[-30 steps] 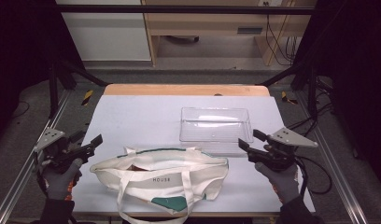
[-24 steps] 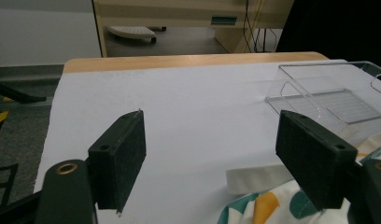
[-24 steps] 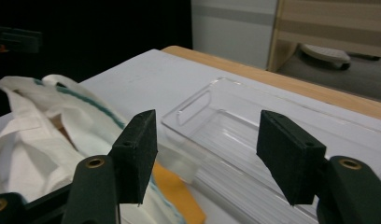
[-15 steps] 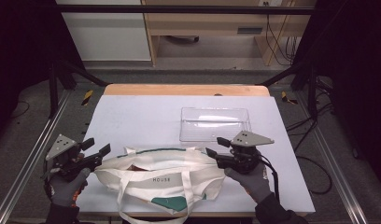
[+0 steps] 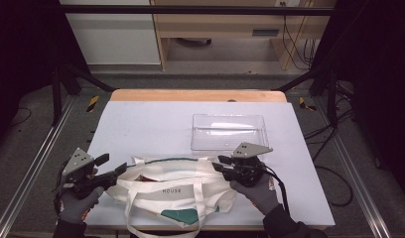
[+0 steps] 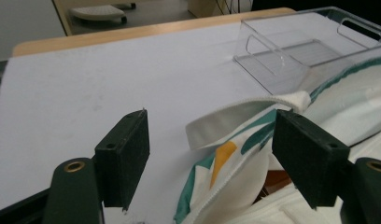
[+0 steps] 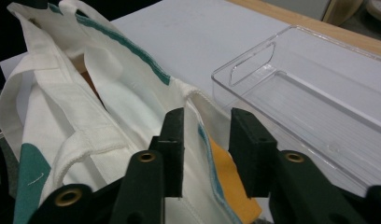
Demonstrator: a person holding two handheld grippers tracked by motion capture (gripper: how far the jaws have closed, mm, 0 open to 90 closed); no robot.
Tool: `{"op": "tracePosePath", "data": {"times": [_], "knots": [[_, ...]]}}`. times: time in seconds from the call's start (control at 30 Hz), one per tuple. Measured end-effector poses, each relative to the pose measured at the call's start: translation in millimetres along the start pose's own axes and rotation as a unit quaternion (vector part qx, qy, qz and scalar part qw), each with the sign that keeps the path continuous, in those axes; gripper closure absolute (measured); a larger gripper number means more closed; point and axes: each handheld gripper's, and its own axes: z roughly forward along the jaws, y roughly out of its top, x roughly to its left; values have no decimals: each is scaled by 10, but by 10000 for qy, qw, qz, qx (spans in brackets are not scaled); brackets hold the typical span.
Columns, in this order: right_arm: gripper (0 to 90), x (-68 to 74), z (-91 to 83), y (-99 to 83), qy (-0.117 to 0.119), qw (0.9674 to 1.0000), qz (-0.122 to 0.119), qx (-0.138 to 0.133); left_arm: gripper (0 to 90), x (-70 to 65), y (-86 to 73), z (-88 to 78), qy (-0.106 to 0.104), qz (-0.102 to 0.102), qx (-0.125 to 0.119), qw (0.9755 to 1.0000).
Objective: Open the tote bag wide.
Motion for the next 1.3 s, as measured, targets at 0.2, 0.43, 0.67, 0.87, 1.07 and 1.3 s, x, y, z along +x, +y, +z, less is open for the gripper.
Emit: {"op": "tracePosePath", "data": {"times": [0.2,0.43,0.67,0.87,1.07,1.3], "knots": [[812,8,22,-42,31,9999,-11,147,266,-35,-45,89,-18,162,223,9996],[890,19,33,-43,14,9999,-51,162,481,-48,-56,94,16,228,296,9993],[888,-16,107,-19,-244,9996,44,128,785,-24,-62,121,-138,83,565,9983],[865,-45,185,-45,-411,9988,105,227,865,-37,-65,143,-245,10,659,9975],[681,45,8,40,-142,9997,80,-184,868,-9,-71,141,-283,-125,627,9976],[533,350,59,-8,405,9990,-148,-147,865,-11,-84,150,-216,-214,562,9980]]}}
